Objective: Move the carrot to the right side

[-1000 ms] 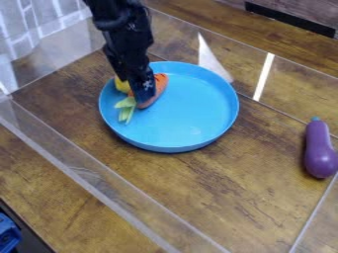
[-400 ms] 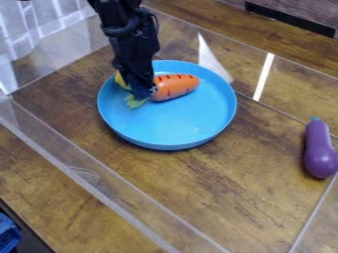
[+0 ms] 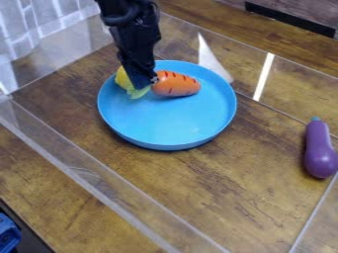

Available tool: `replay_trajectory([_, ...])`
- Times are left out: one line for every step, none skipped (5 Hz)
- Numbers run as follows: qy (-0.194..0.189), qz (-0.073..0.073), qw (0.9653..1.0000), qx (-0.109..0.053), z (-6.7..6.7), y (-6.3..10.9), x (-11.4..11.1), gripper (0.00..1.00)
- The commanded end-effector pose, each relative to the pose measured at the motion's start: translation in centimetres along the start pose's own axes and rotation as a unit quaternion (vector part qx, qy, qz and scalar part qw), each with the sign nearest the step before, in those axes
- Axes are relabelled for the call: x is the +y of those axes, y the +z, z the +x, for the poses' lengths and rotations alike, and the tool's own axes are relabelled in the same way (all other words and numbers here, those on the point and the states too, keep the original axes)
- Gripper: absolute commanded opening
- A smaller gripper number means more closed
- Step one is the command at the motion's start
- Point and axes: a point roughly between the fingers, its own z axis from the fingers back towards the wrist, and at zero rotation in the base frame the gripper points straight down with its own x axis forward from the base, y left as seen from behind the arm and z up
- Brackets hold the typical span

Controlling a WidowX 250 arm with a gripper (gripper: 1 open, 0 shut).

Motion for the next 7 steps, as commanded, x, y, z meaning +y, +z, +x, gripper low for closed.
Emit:
replay_trajectory([-0.006, 0.025, 0.9988, -0.042, 1.6, 2.8, 0.7, 1.00])
replay_trajectory([-0.006, 0.024, 0.9988, -0.042, 1.4, 2.5, 0.7, 1.00])
replay_trajectory([-0.006, 0.022, 0.9989, -0.042, 1.2, 2.2, 0.6, 1.00])
replay_trajectory([-0.004, 0.022, 0.9989, -0.041, 1.2, 1.3, 0.6, 1.00])
replay_trajectory([-0.003, 0.021, 0.9990, -0.039, 1.0, 0.6, 0.8, 1.00])
replay_trajectory([0.000, 0.020, 0.9992, -0.035, 0.8, 0.0, 0.9, 1.00])
replay_trajectory([-0.001, 0.021, 0.9993, -0.032, 0.6, -0.6, 1.0, 1.00])
